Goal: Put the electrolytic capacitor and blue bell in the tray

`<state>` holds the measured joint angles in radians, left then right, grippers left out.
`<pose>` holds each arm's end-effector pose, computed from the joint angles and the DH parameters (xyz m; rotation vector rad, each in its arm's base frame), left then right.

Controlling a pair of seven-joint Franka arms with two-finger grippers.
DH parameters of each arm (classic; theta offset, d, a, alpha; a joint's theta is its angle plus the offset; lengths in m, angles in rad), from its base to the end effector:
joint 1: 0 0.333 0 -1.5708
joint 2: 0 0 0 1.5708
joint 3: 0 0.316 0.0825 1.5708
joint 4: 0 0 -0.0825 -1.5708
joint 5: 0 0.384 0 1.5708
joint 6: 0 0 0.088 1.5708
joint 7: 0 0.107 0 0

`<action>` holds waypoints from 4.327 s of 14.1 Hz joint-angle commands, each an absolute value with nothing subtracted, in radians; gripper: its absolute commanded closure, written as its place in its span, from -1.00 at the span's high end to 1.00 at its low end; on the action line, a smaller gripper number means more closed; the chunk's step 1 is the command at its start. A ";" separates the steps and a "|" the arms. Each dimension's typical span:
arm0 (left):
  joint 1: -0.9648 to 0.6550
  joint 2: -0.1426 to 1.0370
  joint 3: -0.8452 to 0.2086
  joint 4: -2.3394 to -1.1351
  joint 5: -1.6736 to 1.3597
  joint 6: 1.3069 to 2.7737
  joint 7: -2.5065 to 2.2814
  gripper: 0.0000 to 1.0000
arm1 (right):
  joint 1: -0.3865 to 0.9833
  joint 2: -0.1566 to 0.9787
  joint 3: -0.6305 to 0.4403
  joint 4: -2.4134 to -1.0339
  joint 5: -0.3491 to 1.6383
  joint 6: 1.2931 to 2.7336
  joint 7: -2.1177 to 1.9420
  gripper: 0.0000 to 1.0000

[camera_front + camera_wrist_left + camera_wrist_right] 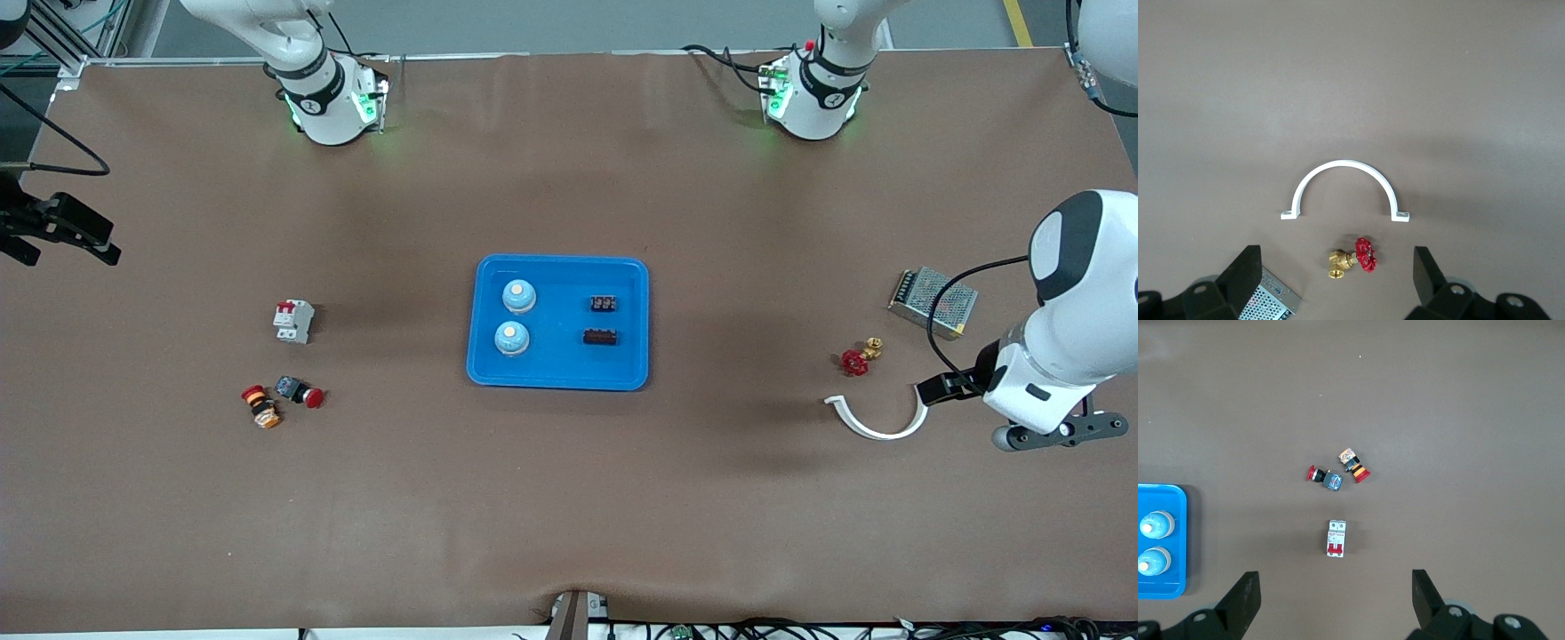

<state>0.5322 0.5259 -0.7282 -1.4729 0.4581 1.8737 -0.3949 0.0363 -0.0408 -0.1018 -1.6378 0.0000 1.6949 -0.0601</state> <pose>0.6852 -0.0143 0.4330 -3.0449 -0.2034 -0.0609 0.5524 -0.0374 0.6265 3.1358 -0.0087 0.1534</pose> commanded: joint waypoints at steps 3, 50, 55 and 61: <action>0.571 0.477 -0.742 -1.494 0.433 1.858 -0.344 1.00 | 0.021 -0.041 -0.091 -1.631 -0.002 1.681 -0.074 1.00; -0.029 0.037 0.021 -1.505 -0.025 1.595 0.014 1.00 | 0.028 -0.041 -0.089 -1.631 0.003 1.647 -0.072 1.00; -0.146 0.023 0.132 -1.505 -0.021 1.595 0.012 1.00 | 0.028 -0.041 -0.089 -1.631 0.003 1.647 -0.072 1.00; -0.124 0.023 0.097 -1.513 -0.012 1.591 0.014 1.00 | 0.028 -0.041 -0.089 -1.631 -0.002 1.647 -0.074 1.00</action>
<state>-0.1303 0.0469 0.1118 -1.4963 -0.0025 1.6046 0.0188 0.0364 -0.0405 -0.0973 -1.6381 0.0000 1.6586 -0.0650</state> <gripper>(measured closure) 0.000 0.000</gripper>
